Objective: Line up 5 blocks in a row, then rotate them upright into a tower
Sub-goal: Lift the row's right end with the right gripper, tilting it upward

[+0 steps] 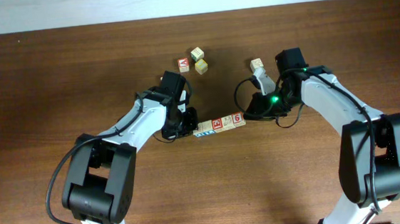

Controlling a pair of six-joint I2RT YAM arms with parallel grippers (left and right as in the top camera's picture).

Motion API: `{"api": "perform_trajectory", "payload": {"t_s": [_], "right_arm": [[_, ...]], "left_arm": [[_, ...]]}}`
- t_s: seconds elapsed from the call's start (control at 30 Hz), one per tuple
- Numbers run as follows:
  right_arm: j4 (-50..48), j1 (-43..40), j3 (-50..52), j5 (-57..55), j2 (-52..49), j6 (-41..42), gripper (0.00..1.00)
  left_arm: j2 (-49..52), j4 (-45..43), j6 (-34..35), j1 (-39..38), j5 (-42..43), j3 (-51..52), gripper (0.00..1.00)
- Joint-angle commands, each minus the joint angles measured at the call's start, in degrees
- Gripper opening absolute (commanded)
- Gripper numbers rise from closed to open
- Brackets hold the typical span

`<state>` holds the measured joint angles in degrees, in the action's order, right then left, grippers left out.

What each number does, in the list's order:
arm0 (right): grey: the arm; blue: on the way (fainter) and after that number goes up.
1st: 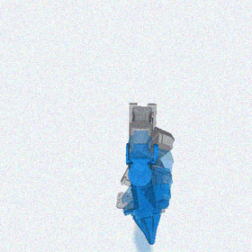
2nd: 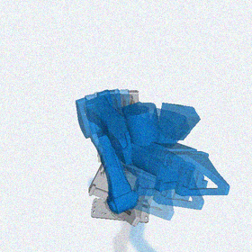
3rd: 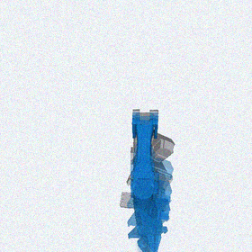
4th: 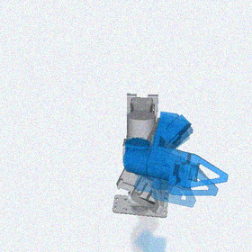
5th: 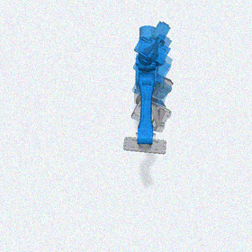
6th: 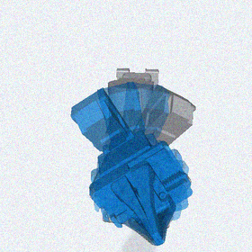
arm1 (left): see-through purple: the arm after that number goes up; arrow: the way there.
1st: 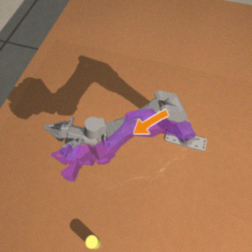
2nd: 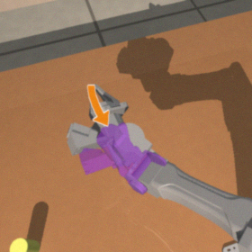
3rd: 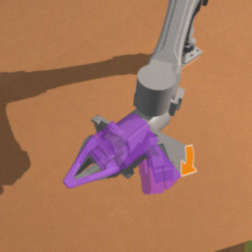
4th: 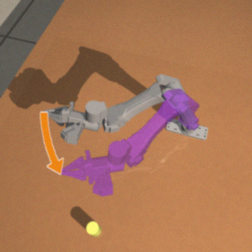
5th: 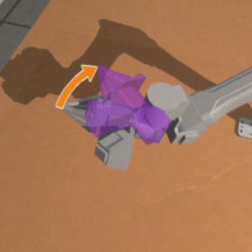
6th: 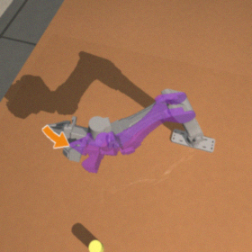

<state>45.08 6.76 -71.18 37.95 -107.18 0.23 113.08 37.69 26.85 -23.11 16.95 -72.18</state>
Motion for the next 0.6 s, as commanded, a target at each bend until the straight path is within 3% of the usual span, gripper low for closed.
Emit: {"api": "perform_trajectory", "payload": {"t_s": [0.0,0.57], "right_arm": [[1.16,3.69,-2.45,4.90,1.09,0.17,0.04],[4.11,7.13,-6.36,3.39,1.09,0.66,0.04]], "left_arm": [[0.50,-0.98,0.48,-1.29,5.57,0.07,0.00],[0.50,-0.92,0.48,-1.29,5.60,0.07,0.00]]}}
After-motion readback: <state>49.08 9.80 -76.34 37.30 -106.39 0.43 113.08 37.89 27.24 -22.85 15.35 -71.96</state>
